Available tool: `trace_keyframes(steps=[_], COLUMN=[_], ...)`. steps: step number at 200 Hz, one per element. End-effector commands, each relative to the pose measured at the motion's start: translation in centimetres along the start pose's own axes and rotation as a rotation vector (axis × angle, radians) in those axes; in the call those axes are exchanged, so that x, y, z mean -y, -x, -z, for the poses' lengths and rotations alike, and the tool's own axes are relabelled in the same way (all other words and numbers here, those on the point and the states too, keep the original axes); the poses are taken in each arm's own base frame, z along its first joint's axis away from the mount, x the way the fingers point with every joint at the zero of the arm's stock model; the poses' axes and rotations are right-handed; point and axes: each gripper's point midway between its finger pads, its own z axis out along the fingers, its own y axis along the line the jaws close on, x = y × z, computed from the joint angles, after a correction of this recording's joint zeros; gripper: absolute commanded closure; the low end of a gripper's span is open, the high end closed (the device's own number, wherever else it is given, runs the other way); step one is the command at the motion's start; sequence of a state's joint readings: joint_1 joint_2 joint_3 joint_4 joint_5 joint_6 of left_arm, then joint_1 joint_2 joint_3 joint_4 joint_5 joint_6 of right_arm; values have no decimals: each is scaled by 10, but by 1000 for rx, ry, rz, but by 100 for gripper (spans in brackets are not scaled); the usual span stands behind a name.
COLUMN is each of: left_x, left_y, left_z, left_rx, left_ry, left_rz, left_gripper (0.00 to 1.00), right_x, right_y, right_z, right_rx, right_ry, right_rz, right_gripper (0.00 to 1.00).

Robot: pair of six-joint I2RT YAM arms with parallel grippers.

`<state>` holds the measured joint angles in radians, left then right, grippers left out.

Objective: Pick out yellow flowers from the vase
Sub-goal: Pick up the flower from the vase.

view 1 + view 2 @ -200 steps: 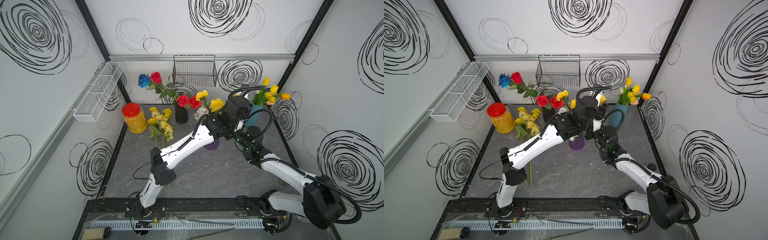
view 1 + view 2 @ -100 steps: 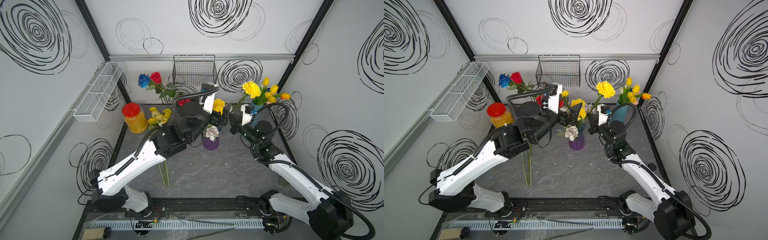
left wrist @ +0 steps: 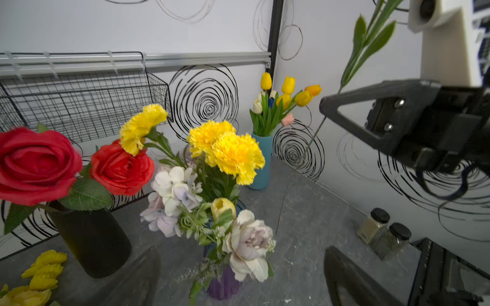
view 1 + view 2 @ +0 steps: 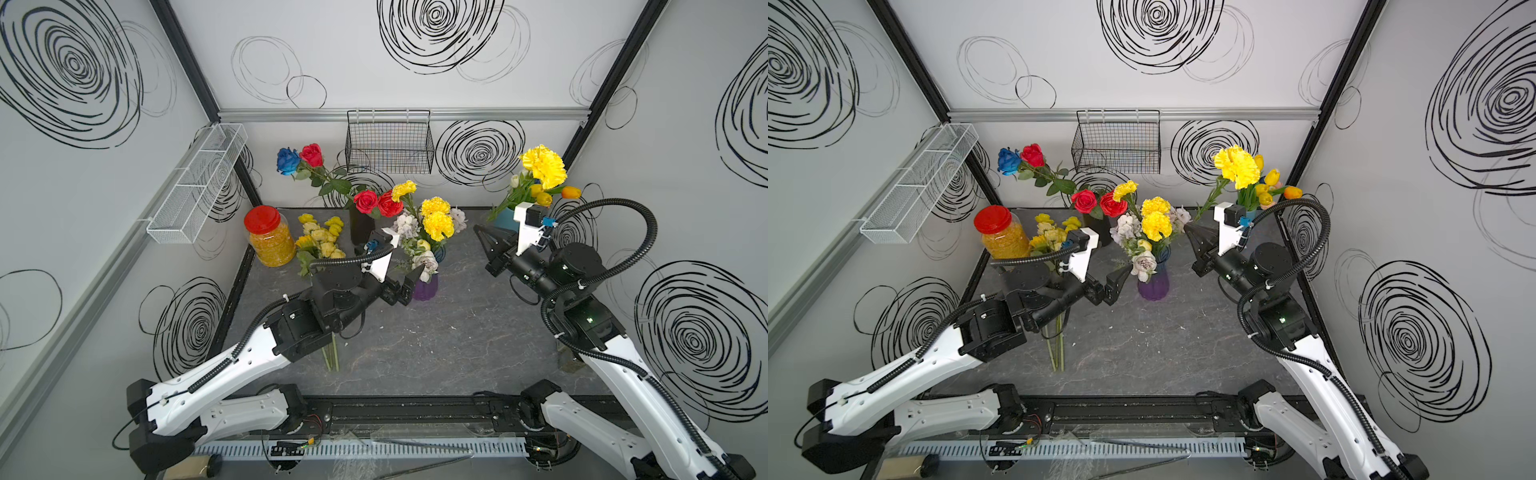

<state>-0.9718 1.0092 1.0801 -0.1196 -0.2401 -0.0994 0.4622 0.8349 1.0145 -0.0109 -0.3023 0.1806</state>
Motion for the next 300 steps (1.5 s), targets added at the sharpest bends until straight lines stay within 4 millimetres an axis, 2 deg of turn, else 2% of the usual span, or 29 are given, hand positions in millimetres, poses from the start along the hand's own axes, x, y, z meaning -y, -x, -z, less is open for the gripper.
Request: trace_keyframes(steps=[1,18,49,72,104,135,170,233,246,266,284,300], left_x=[30,46,73,89,100,101,99,89,86,83,79,64], left_y=[12,1,-25,-40,-56,-62,-66,-72,-72,-71,-74,-80], left_z=[12,18,20,21,23,24,25,28,29,31,31,29], left_rx=[100,105,70,42,11,3,-5,-8,-4,-2,-14,-42], left_ry=[-168,-244,-352,-423,-469,-475,-467,-421,-409,-398,-375,-295], left_rz=[39,38,4,1,7,16,18,29,31,37,36,48], left_gripper=[7,10,16,21,29,43,66,100,100,100,100,100], right_x=[-29,-58,-89,-110,-132,-148,-159,-164,-165,-164,-162,-159], right_y=[-13,-27,-55,-68,-81,-89,-98,-111,-111,-111,-110,-109], right_z=[13,20,23,24,26,27,24,21,21,20,19,19], right_rx=[-80,-89,-79,-88,-101,-113,-136,-158,-155,-150,-141,-134], right_ry=[136,277,372,450,532,593,610,602,606,593,579,564], right_rz=[-28,-7,-9,-13,3,13,26,46,52,60,64,74], right_gripper=[100,100,100,100,100,100,100,100,100,94,81,66])
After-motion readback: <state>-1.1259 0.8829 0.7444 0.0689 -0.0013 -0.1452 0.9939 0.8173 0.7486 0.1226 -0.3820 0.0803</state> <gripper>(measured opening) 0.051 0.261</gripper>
